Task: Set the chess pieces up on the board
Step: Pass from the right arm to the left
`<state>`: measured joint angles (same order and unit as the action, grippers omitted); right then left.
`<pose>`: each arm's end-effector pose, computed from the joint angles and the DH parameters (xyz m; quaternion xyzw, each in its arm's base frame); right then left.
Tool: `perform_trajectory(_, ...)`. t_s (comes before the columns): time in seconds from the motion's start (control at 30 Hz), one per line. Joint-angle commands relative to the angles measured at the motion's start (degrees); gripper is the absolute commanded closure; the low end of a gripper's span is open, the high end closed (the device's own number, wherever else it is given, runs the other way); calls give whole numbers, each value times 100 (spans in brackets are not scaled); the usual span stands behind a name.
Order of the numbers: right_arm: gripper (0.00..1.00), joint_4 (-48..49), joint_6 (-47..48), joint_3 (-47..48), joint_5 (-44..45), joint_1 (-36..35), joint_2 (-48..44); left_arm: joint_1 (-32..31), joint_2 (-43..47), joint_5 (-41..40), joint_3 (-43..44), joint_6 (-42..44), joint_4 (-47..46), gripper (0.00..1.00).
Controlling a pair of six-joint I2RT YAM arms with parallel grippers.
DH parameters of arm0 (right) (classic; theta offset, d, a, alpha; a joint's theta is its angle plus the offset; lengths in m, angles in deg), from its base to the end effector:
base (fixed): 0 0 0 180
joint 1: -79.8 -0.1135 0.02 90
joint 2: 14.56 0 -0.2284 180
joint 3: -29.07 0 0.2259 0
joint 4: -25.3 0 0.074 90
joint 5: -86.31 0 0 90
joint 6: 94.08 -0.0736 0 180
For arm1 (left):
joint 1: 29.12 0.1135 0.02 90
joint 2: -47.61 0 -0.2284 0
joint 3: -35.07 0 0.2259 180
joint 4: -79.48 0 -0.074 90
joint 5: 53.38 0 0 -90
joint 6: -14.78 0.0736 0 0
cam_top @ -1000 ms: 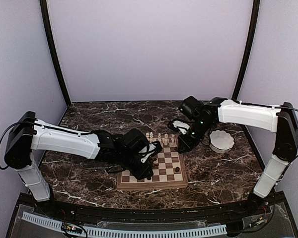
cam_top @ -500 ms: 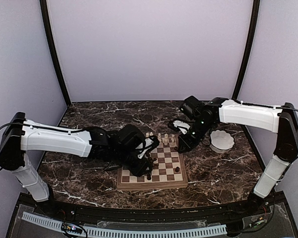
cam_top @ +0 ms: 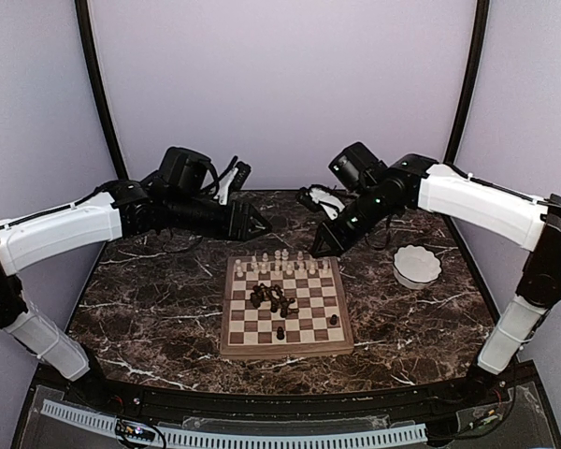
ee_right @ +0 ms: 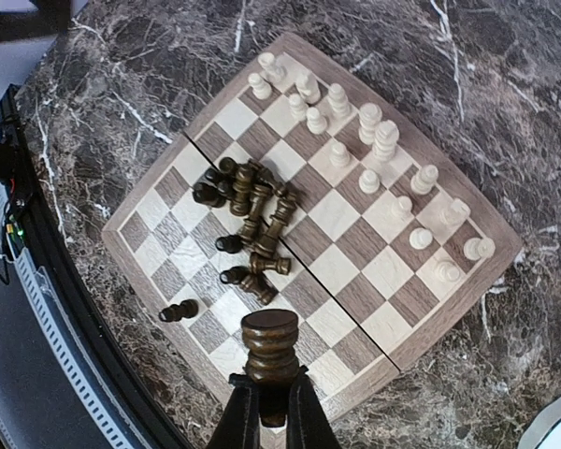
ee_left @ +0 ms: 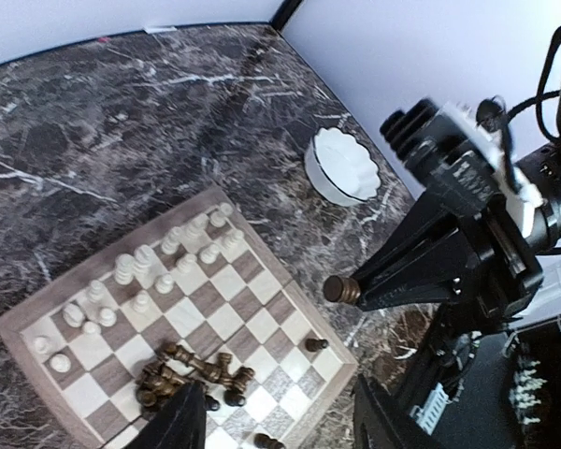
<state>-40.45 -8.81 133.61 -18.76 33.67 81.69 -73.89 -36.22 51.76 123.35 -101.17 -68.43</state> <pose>0.2263 0.2630 0.2508 -0.3708 0.8772 0.2329 0.1968 0.2343 -0.2595 0.2908 0.2059 0.8255 -0.3889 0.3533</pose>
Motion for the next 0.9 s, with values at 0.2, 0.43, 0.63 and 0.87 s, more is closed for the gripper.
perform_trajectory(0.2,95,-39,68,886,-250,-413,524,122,-675,2143,204,-538,-366,50)
perform_trajectory(0.43,95,-63,137,994,-269,-515,620,285,-750,2488,37,-721,-668,52)
perform_trajectory(0.63,95,-25,195,1010,-347,-529,624,381,-821,2613,-7,-788,-754,54)
perform_trajectory(0.87,95,26,256,1032,-443,-529,579,479,-956,2854,-107,-956,-956,52)
